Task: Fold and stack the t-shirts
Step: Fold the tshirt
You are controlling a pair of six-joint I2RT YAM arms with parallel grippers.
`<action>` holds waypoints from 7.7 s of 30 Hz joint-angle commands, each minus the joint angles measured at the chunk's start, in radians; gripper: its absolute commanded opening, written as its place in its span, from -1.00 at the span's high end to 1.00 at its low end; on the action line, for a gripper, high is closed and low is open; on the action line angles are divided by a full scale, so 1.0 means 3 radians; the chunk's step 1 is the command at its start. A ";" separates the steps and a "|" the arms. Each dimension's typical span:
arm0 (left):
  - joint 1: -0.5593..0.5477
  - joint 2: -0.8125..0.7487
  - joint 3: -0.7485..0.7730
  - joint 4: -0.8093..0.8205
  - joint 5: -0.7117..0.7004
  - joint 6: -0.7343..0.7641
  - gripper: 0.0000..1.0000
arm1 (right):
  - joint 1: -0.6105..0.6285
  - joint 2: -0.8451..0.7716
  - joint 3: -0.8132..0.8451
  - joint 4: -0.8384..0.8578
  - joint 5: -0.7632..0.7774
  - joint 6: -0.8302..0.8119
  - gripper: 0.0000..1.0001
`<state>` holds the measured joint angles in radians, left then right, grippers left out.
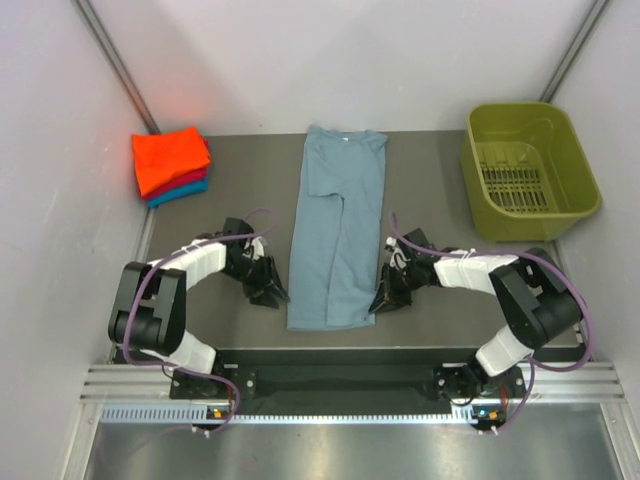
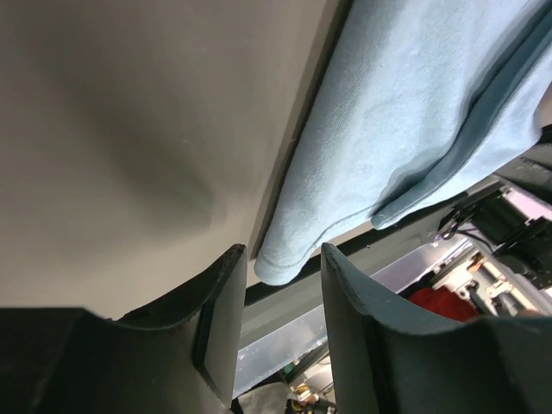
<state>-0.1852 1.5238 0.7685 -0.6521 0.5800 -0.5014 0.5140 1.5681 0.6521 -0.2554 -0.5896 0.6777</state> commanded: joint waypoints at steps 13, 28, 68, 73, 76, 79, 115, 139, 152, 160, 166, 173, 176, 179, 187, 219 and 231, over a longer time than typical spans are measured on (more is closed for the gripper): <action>-0.0375 0.0254 0.0005 0.0185 0.0097 -0.0159 0.25 | -0.0062 0.0030 0.0163 0.0033 0.0073 -0.0086 1.00; -0.0487 0.0233 -0.0051 0.0277 0.0260 -0.0220 0.97 | -0.0087 0.0091 0.0214 0.0095 0.0084 -0.0101 1.00; -0.0052 0.1951 0.3579 -0.0122 0.0086 0.0623 1.00 | -0.0721 0.0545 0.2208 -0.0238 0.0421 -0.1108 1.00; -0.0063 0.2242 0.3870 -0.0158 0.0066 0.0761 1.00 | -0.0778 0.0883 0.2479 -0.0151 0.0436 -0.1129 1.00; -0.0058 0.2375 0.4055 -0.0199 0.0051 0.0797 1.00 | -0.0793 0.1037 0.2678 -0.0100 0.0472 -0.1124 1.00; -0.0037 0.2462 0.4203 -0.0163 0.0010 0.0807 1.00 | -0.0788 0.1179 0.2821 -0.0079 0.0482 -0.1129 1.00; -0.0068 0.3092 0.4878 0.0205 -0.0414 0.0812 1.00 | -0.0824 0.1809 0.3384 -0.0023 0.0881 -0.1456 1.00; 0.0362 0.1813 0.2629 -0.0071 0.0270 0.0204 -0.33 | -0.0941 0.0750 0.1779 -0.0090 -0.0227 -0.0914 -0.07; 0.0306 0.2171 0.2674 0.0052 0.0352 0.0071 -0.32 | -0.1028 0.1262 0.1799 0.0038 -0.0392 -0.0822 0.00; 0.0203 0.2299 0.2756 0.0113 0.0367 0.0030 -0.19 | -0.0972 0.1451 0.1901 0.0110 -0.0372 -0.0776 0.03; 0.0173 0.2371 0.2761 0.0113 0.0408 0.0000 0.32 | -0.0911 0.1507 0.1937 0.0202 -0.0331 -0.0725 0.30; 0.0173 0.2335 0.2720 0.0154 0.0490 -0.0026 0.97 | -0.0854 0.1472 0.1948 0.0222 -0.0346 -0.0710 0.86; 0.0178 0.2279 0.2720 0.0159 0.0546 -0.0046 1.00 | -0.0854 0.1349 0.1947 0.0202 -0.0336 -0.0735 1.00; 0.0193 0.2161 0.2736 0.0108 0.0633 -0.0052 1.00 | -0.0865 0.1028 0.1978 0.0064 -0.0295 -0.0832 1.00; 0.0219 0.1625 0.2593 0.0149 0.0873 -0.0220 1.00 | -0.0906 0.0327 0.1902 -0.0263 -0.0182 -0.1103 1.00; -0.0027 0.0682 0.2422 0.0015 0.0556 0.0000 1.00 | -0.1110 -0.0155 0.1947 -0.0228 -0.0249 -0.1062 1.00; 0.0162 0.1684 0.3665 0.0082 0.0424 0.0188 1.00 | -0.1110 0.1036 0.3057 -0.0044 -0.0177 -0.1048 1.00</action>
<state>-0.1452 1.9785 1.7779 -0.6769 0.7212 -0.4835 0.1913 1.8332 1.4857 -0.3248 -0.6521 0.3607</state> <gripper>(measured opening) 0.048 0.011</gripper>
